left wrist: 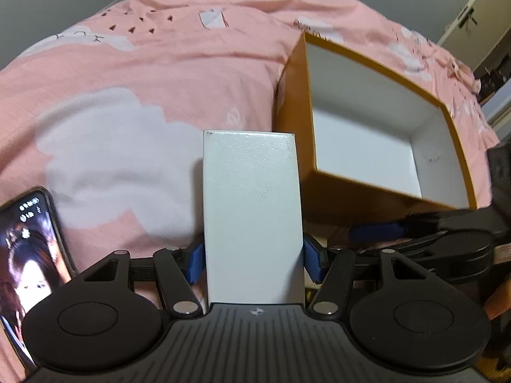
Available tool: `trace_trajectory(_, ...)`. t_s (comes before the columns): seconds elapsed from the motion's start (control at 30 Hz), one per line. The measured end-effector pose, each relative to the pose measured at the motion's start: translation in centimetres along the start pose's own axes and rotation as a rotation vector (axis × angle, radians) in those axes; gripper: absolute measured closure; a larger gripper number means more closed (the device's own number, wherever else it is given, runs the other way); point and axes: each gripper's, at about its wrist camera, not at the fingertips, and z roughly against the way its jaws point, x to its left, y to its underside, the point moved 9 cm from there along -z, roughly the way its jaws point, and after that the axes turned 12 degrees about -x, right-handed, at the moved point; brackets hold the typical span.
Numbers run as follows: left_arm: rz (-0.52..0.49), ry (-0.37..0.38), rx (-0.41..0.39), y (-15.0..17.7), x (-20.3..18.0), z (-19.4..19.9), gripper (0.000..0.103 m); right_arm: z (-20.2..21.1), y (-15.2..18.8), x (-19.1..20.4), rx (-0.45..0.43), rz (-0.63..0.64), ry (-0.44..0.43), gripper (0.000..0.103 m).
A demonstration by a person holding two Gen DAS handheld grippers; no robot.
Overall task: Organize objects
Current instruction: 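Carry the white box toward the orange box while the right gripper grasps the gold cube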
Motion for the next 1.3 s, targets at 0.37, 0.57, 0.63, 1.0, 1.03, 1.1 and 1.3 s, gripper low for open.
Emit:
trace_trajectory(0.37,0.045,0.024,0.007,-0.4,0.8,-2.0,0.034,-2.9,1.2,1.7,0.098,0.085,0.041,0.016)
trace_trajectory(0.57,0.073,0.027,0.014,-0.4,1.6,-2.0,0.034,-4.2,1.5,1.1,0.100,-0.097,0.051,0.016)
trace_trajectory(0.63,0.080,0.026,0.016,-0.4,1.7,-2.1,0.034,-4.5,1.6,0.8,0.096,-0.123,0.053,0.016)
trace_trajectory(1.0,0.081,0.052,-0.003,-0.7,1.3,-1.0,0.034,-3.1,2.0,0.3,0.050,-0.134,0.047,0.033)
trace_trajectory(1.03,0.075,0.054,-0.008,-0.8,1.2,-0.7,0.035,-2.5,1.6,0.3,0.036,-0.124,0.042,0.033)
trace_trajectory(1.1,0.060,0.063,-0.021,-1.1,0.8,-0.1,0.035,-1.1,1.2,0.6,0.004,-0.112,0.032,0.033)
trace_trajectory(1.3,0.024,0.098,-0.074,-2.6,-1.0,2.1,0.035,3.8,0.2,1.8,-0.084,-0.078,-0.016,0.033)
